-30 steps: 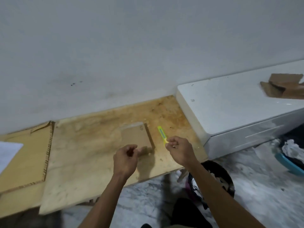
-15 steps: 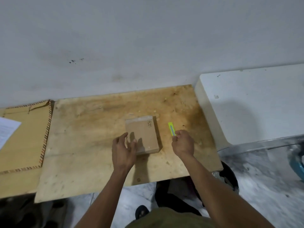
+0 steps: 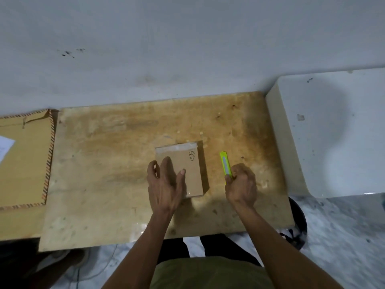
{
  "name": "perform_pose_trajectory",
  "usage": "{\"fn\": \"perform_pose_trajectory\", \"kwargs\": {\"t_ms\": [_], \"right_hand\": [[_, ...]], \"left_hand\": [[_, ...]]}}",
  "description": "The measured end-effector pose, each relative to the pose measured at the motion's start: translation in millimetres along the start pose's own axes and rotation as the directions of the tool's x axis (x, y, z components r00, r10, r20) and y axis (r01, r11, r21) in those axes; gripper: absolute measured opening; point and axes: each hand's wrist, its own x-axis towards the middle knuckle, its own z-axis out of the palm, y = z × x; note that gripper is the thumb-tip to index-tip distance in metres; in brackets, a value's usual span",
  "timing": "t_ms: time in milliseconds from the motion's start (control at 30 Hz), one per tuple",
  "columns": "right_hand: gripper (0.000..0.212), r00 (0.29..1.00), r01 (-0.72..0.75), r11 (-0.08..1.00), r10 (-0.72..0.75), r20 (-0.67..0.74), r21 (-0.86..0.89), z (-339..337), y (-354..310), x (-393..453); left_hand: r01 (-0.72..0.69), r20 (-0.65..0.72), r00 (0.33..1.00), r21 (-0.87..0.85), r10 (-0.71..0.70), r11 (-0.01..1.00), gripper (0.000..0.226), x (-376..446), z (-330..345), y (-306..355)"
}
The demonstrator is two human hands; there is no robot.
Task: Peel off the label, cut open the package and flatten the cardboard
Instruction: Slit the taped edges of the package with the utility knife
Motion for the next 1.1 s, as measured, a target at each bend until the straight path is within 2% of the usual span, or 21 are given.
{"fn": "perform_pose_trajectory", "kwargs": {"t_ms": [133, 267, 367, 567, 600, 667, 767, 933, 967, 1033, 1100], "right_hand": [[0.016, 0.994, -0.107, 0.994, 0.106, 0.03, 0.035, 3.1, -4.0, -0.4], [0.014, 0.996, -0.081, 0.996, 0.08, 0.049, 0.031, 5.0, -4.0, 1.1], [0.016, 0.99, -0.097, 0.992, 0.088, 0.113, 0.08, 1.1, -6.9, 3.8], [0.016, 0.975, -0.152, 0.897, 0.067, 0.211, 0.416, -15.2, -25.4, 13.9], [0.015, 0.969, -0.176, 0.866, 0.068, 0.239, 0.467, -16.7, -28.5, 15.6], [0.014, 0.936, -0.288, 0.735, 0.082, 0.342, 0.614, -20.2, -38.5, 17.8], [0.015, 0.891, -0.377, 0.569, 0.007, 0.454, 0.731, -28.8, -60.4, 20.8], [0.026, 0.769, -0.384, 0.509, -0.285, 0.572, 0.77, -36.9, -91.1, 30.3], [0.027, 0.738, -0.362, 0.52, -0.348, 0.579, 0.774, -37.7, -94.8, 32.4], [0.031, 0.705, -0.244, 0.608, -0.424, 0.569, 0.756, -37.3, -99.8, 39.1], [0.035, 0.719, -0.085, 0.71, -0.442, 0.536, 0.699, -32.7, -104.0, 46.7]], "left_hand": [[0.012, 0.021, 1.0, 0.033, -0.013, 0.999, 0.063, -1.7, 2.4, -3.8], [0.016, 0.027, 0.999, 0.049, -0.017, 0.999, 0.061, -2.2, 3.2, -2.6], [0.022, 0.031, 0.999, 0.046, -0.023, 0.999, 0.059, -2.7, 3.5, -3.3], [0.018, -0.009, 1.0, 0.094, -0.017, 0.995, 0.06, -4.6, 7.8, -2.8], [0.018, -0.014, 1.0, 0.102, -0.016, 0.995, 0.06, -4.8, 8.5, -3.1], [0.018, -0.023, 1.0, 0.114, -0.015, 0.993, 0.061, -5.1, 9.7, -3.8], [0.025, -0.035, 0.999, 0.124, -0.021, 0.992, 0.062, -5.4, 11.2, -3.7], [0.017, -0.071, 0.997, 0.143, -0.007, 0.99, 0.063, -4.8, 14.1, -3.9], [0.02, -0.076, 0.997, 0.143, -0.009, 0.99, 0.063, -4.6, 14.3, -3.6], [0.015, -0.074, 0.997, 0.146, -0.004, 0.989, 0.063, -4.2, 14.9, -2.7], [0.017, -0.07, 0.998, 0.145, -0.007, 0.989, 0.063, -4.7, 14.3, -3.2]]}}
